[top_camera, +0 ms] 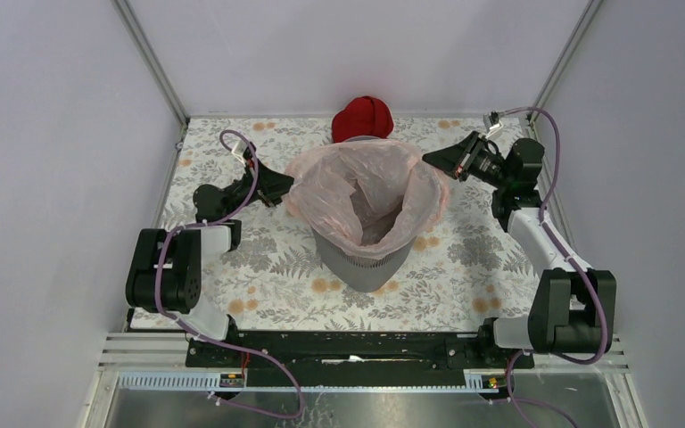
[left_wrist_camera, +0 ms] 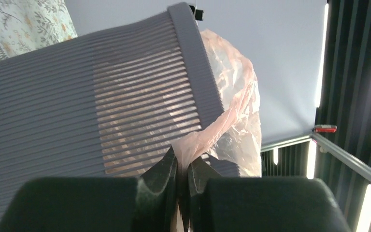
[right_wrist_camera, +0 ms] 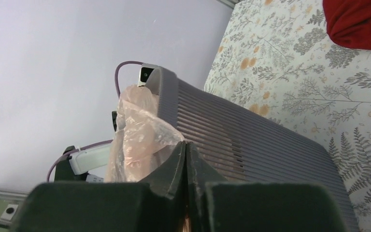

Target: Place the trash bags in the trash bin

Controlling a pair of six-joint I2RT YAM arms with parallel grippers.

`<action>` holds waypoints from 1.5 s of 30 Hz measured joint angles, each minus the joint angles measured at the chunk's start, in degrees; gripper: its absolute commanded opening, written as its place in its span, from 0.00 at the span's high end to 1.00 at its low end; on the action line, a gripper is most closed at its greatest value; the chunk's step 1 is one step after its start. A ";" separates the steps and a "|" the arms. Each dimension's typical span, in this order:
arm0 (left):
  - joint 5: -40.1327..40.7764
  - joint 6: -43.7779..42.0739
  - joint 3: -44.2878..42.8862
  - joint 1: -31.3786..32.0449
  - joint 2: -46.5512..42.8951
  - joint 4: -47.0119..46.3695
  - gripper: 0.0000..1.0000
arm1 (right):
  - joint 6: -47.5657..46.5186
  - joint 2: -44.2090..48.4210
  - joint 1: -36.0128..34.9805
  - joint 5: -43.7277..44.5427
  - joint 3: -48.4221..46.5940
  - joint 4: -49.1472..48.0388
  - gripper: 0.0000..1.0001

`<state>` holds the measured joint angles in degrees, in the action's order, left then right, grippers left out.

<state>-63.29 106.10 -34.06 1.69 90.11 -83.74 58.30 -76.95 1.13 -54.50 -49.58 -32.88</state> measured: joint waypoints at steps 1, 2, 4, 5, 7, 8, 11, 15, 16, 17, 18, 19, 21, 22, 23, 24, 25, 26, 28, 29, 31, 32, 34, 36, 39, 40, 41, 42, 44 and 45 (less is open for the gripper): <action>0.85 0.07 0.00 0.00 0.85 -0.04 0.79 | 0.22 -0.50 -0.02 0.42 0.04 -0.20 1.00; 0.98 0.11 0.00 0.00 1.03 -0.04 0.74 | 0.35 -1.03 -0.07 0.87 0.04 -0.28 1.00; 1.64 0.37 0.00 0.02 2.19 0.02 0.63 | 0.76 -2.54 -0.07 1.53 0.04 -0.46 1.00; 1.90 0.50 0.00 0.02 2.56 0.04 0.59 | 1.14 -3.41 -0.07 1.75 0.07 -0.48 1.00; 2.25 0.61 0.00 0.04 2.62 -0.04 0.50 | 1.60 -4.63 -0.07 2.03 0.24 -0.72 1.00; 2.34 0.46 0.00 0.04 2.49 -0.02 0.47 | 1.77 -4.98 -0.07 2.21 0.44 -0.74 1.00; 2.34 0.52 0.00 -0.46 1.92 0.02 0.40 | 1.73 -5.09 -0.07 2.49 0.81 -0.55 1.00; 1.73 0.63 0.00 -3.43 0.15 0.00 0.36 | 1.16 -5.09 -0.07 2.54 0.81 0.04 1.00; 1.62 0.66 -0.04 -4.48 -0.42 0.00 0.35 | 0.98 -5.09 -0.07 2.56 0.81 0.26 1.00; 1.60 0.63 -0.15 -5.27 -0.79 -0.02 0.34 | 0.87 -5.09 -0.07 2.56 0.81 0.39 1.00; 1.60 0.68 -0.52 -6.01 -0.98 -0.04 0.33 | 0.76 -5.09 -0.07 2.56 0.81 0.48 1.00; 1.60 0.66 -0.90 -6.21 -1.01 -0.02 0.33 | 0.68 -5.09 -0.07 2.58 0.81 0.46 1.00; 1.60 0.63 -1.70 -5.95 -1.01 0.00 0.32 | 0.63 -5.09 -0.07 2.58 0.81 0.42 1.00; 1.62 0.63 -2.12 -5.57 -1.01 0.00 0.32 | 0.63 -5.09 -0.07 2.58 0.81 0.44 1.00; 1.62 0.61 -2.62 -5.01 -0.94 0.00 0.32 | 0.63 -5.09 -0.07 2.58 0.81 0.44 1.00; 1.62 0.59 -3.10 -4.46 -0.76 -0.04 0.31 | 0.63 -5.09 -0.07 2.58 0.81 0.42 1.00; 1.64 0.57 -3.85 -3.65 -0.48 -0.04 0.31 | 0.66 -5.09 -0.07 2.58 0.81 0.44 1.00; 1.66 0.50 -4.66 -2.75 0.02 -0.04 0.32 | 0.63 -5.09 -0.07 2.58 0.81 0.42 1.00; 1.90 0.46 -6.01 -1.27 0.92 -0.04 0.34 | 0.66 -5.09 -0.07 2.56 0.81 0.42 1.00; 2.08 0.46 -6.64 -0.44 1.49 -0.04 0.35 | 0.63 -5.09 -0.07 2.56 0.81 0.44 1.00; 2.14 0.48 -7.48 0.92 2.43 -0.04 0.41 | 0.63 -5.09 -0.07 2.54 0.81 0.44 1.00; 2.19 0.55 -7.69 1.36 2.78 -0.02 0.46 | 0.63 -5.09 -0.07 2.56 0.81 0.44 1.00; 2.34 0.61 -8.02 1.90 3.41 -0.07 0.57 | 0.63 -5.09 -0.07 2.56 0.81 0.44 1.00; 2.56 0.79 -8.07 2.10 3.74 -0.04 0.69 | 0.61 -5.09 -0.07 2.56 0.81 0.44 1.00; 3.26 1.01 -8.07 2.14 3.91 -0.02 0.82 | 0.63 -5.07 -0.07 2.56 0.81 0.44 1.00; 3.54 1.11 -8.07 2.14 3.96 -0.09 0.87 | 0.61 -5.07 -0.07 2.56 0.81 0.44 1.00; 3.87 1.09 -8.11 2.14 4.09 -0.17 0.90 | 0.63 -5.07 -0.07 2.58 0.81 0.44 1.00; 4.22 1.09 -8.17 2.14 4.24 -0.17 0.92 | 0.63 -5.07 -0.07 2.58 0.81 0.44 1.00; 5.14 0.87 -8.22 2.14 4.61 0.00 0.97 | 0.66 -5.07 -0.07 2.58 0.81 0.42 1.00; 5.62 0.72 -8.22 2.14 4.85 0.11 1.00 | 0.68 -5.07 -0.07 2.56 0.81 0.39 1.00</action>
<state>-57.67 106.83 -42.28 3.84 94.96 -83.64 58.98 -82.02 1.06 -51.94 -48.77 -32.49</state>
